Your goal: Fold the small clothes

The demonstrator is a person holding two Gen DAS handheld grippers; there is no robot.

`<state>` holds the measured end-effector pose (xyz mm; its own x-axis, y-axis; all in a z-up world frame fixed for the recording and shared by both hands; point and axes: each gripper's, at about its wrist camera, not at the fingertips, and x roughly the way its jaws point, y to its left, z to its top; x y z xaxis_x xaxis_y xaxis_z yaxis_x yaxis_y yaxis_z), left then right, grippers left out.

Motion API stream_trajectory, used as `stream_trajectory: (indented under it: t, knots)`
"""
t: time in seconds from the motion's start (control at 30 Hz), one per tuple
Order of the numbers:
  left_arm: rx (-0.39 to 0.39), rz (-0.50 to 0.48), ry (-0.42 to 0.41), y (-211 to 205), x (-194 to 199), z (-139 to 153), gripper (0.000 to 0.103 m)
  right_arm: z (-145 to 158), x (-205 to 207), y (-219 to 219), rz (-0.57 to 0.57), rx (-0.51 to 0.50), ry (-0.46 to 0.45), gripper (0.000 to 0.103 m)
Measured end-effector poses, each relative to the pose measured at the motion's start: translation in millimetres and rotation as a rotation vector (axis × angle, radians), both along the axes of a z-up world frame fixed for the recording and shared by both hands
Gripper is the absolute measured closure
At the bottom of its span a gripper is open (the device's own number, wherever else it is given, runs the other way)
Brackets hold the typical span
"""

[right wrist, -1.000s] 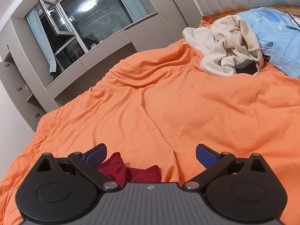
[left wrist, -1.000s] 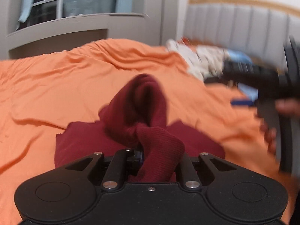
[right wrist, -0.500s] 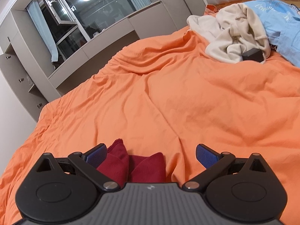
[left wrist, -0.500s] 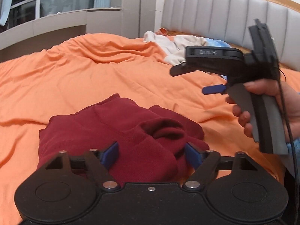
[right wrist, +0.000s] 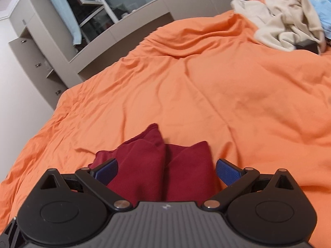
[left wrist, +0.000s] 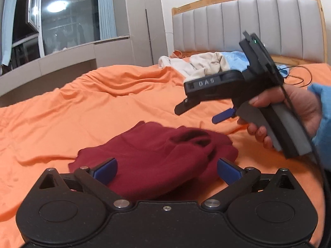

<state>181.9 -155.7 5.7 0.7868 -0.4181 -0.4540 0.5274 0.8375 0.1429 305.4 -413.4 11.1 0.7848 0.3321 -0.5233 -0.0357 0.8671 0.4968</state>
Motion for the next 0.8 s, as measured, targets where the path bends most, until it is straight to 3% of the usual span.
stream_trajectory:
  t: [0.07,0.2,0.47,0.67,0.73,0.8]
  knots:
    - [0.048,-0.018,-0.012,-1.9,-4.2,-3.4,0.001,1.7,-0.6,4.5,0.025,0.002,-0.018,0.001]
    - [0.113,-0.036,-0.093,-3.3,-14.6,-2.2,0.001,1.0,0.4,15.4,0.062,-0.036,-0.025,0.014]
    - [0.105,-0.052,-0.117,0.7,-18.7,1.6,0.013,-3.9,1.5,23.5,0.086,-0.076,-0.011,0.039]
    - [0.086,-0.079,-0.092,2.0,-15.8,1.3,0.033,-4.7,1.0,25.7,0.094,-0.087,-0.013,0.068]
    - [0.086,-0.084,-0.088,0.6,-16.3,0.7,0.050,-4.7,-0.2,26.8,0.099,-0.089,-0.020,0.080]
    - [0.084,-0.094,-0.086,-1.4,-16.3,0.9,0.061,-3.3,-2.3,28.6,0.104,-0.100,-0.037,0.085]
